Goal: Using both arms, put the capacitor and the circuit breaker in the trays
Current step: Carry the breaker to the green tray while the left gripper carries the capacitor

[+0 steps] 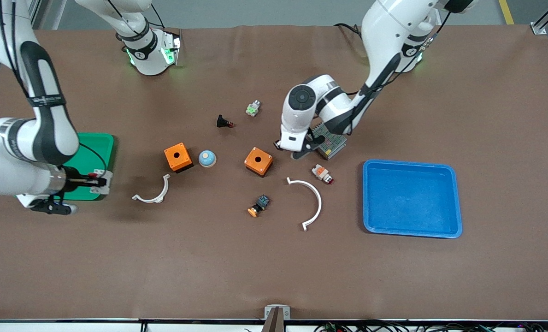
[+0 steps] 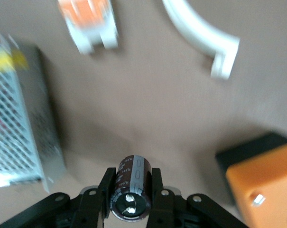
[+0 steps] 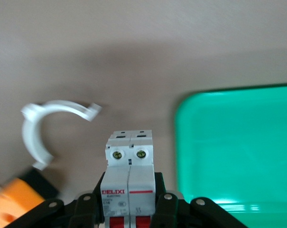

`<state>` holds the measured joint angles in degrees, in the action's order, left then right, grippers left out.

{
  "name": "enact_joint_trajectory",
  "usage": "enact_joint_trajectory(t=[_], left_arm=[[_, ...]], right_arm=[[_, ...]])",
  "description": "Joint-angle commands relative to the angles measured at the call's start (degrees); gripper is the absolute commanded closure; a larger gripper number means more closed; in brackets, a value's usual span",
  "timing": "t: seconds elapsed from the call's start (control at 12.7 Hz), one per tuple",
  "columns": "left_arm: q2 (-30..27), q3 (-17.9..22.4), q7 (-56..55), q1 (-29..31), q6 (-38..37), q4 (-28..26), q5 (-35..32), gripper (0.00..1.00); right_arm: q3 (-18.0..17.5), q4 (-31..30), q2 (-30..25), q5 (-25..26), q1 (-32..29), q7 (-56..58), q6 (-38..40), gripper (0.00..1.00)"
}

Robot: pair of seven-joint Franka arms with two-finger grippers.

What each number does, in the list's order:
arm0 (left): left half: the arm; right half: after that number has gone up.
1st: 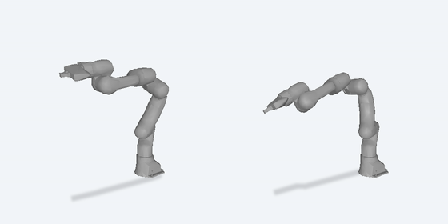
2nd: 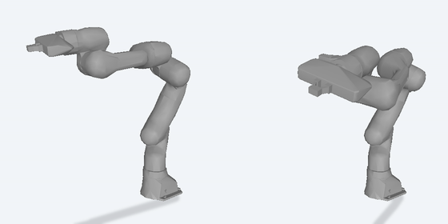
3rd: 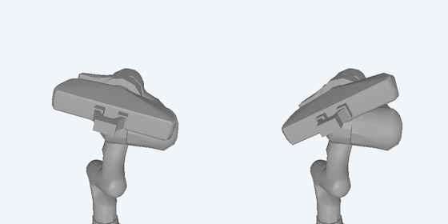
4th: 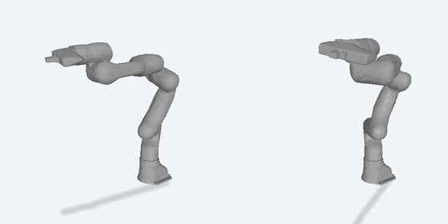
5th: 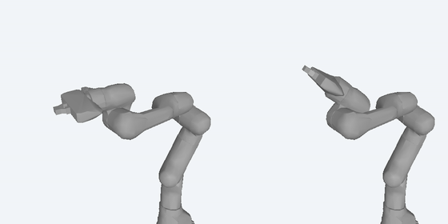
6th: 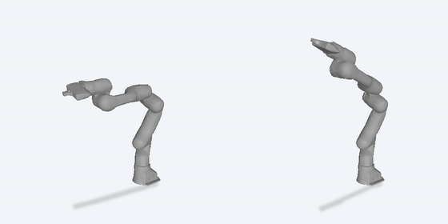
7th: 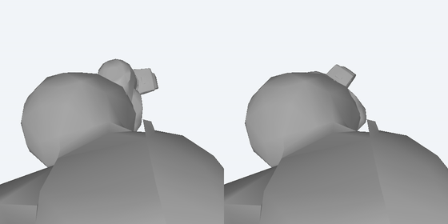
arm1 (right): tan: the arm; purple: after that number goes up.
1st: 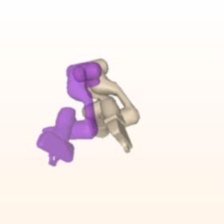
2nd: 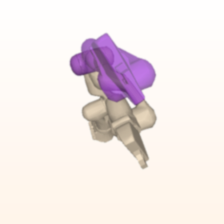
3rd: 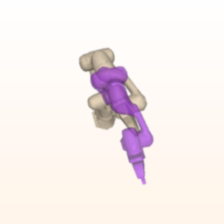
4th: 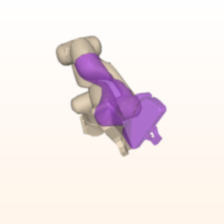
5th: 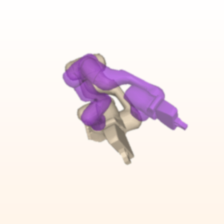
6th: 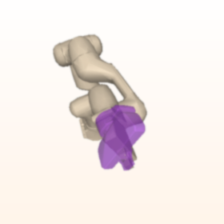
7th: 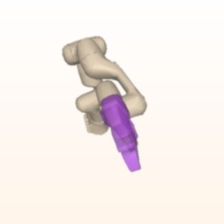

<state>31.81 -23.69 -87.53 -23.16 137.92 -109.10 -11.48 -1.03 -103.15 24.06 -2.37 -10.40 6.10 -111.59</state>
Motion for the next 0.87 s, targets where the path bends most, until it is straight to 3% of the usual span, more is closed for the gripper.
enact_joint_trajectory(t=[0.0,0.24,0.39,0.47,0.55,0.71,0.79], left_arm=[[-8.15,-0.13,6.01,7.74,-8.34,-1.64,-1.00,1.00],[-11.50,-0.48,21.12,19.08,-12.93,-1.47,-1.00,1.00],[-11.07,-0.22,29.13,25.41,-12.94,-1.64,-1.00,1.00],[-10.81,-0.21,33.95,29.10,-12.94,-1.64,-1.00,1.00],[-10.02,-0.21,37.48,32.27,-12.94,-1.73,-1.08,1.00],[-9.23,-0.04,39.44,35.45,-12.85,-2.00,-2.83,1.00],[-8.01,-0.21,41.28,38.25,-12.24,-2.00,-5.63,1.00]], right_arm=[[-1.26,-6.70,-4.02,3.23,-6.55,10.57,-3.44,0.95],[-1.26,-12.31,-3.85,7.63,-12.43,17.69,-11.42,0.95],[-1.26,-16.54,-3.41,7.73,-15.08,20.97,-18.46,0.95],[-1.26,-16.73,-3.06,7.73,-15.09,20.97,-19.27,0.89],[-1.26,-16.65,-2.80,7.73,-15.09,20.89,-19.28,0.76],[-1.26,-16.12,-2.97,7.73,-14.57,20.54,-18.23,0.39],[-1.34,-15.07,-3.06,7.73,-14.48,20.53,-17.27,0.10]])
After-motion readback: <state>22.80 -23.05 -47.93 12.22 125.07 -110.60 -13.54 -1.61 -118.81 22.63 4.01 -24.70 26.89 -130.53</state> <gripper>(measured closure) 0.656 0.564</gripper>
